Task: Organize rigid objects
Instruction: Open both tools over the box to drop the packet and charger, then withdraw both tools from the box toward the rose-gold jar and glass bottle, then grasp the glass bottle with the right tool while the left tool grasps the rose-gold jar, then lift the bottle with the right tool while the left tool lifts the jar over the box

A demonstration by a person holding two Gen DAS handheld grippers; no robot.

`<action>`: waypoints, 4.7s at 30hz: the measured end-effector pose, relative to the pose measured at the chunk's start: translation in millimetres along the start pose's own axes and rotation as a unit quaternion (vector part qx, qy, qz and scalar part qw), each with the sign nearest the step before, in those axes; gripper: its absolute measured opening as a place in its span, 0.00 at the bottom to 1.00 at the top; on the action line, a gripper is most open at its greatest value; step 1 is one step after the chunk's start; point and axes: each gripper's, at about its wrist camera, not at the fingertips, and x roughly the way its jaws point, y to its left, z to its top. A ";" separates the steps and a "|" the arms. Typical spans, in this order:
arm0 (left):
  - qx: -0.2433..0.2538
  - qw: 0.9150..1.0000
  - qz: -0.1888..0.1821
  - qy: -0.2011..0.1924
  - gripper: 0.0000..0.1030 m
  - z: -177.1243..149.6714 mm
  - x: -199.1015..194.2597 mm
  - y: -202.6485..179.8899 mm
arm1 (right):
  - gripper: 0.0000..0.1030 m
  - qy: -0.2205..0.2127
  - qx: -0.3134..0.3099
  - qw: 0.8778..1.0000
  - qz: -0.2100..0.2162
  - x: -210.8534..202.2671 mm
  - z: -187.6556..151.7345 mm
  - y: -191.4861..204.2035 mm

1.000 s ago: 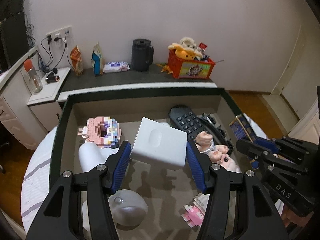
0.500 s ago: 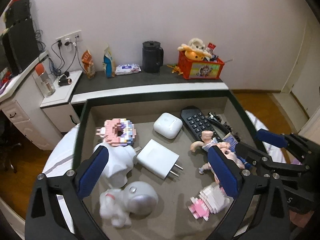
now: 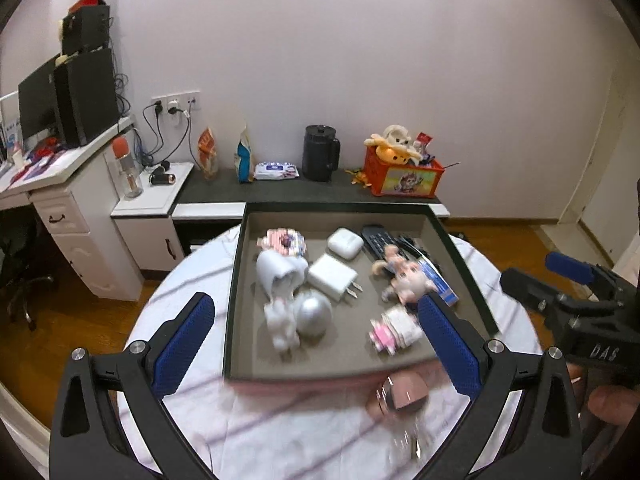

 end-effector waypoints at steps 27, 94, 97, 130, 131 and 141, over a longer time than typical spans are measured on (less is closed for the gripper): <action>-0.031 0.999 -0.005 -0.029 1.00 -99.2 -130.3 -10.8 | 1.00 -0.078 -0.020 0.997 0.012 -168.6 -87.3 45.6; -0.037 0.996 0.041 0.070 1.00 -112.9 -0.8 24.1 | 1.00 0.135 0.000 0.991 0.016 38.0 -143.1 42.7; -0.040 0.996 0.039 0.073 1.00 -112.3 5.9 26.3 | 0.99 0.134 -0.011 0.991 0.020 48.6 -145.4 49.2; 0.009 0.993 -0.010 0.117 0.96 -103.2 104.7 -59.3 | 0.59 0.103 -0.019 0.994 -0.027 34.4 -141.6 -9.5; 0.008 0.993 -0.011 0.121 0.91 -104.8 109.0 -59.0 | 0.59 0.102 -0.017 0.994 -0.028 34.5 -140.9 -11.6; -0.003 0.993 -0.049 0.106 0.46 -108.3 86.9 -42.6 | 0.59 0.092 -0.012 0.995 -0.022 29.8 -132.6 -12.1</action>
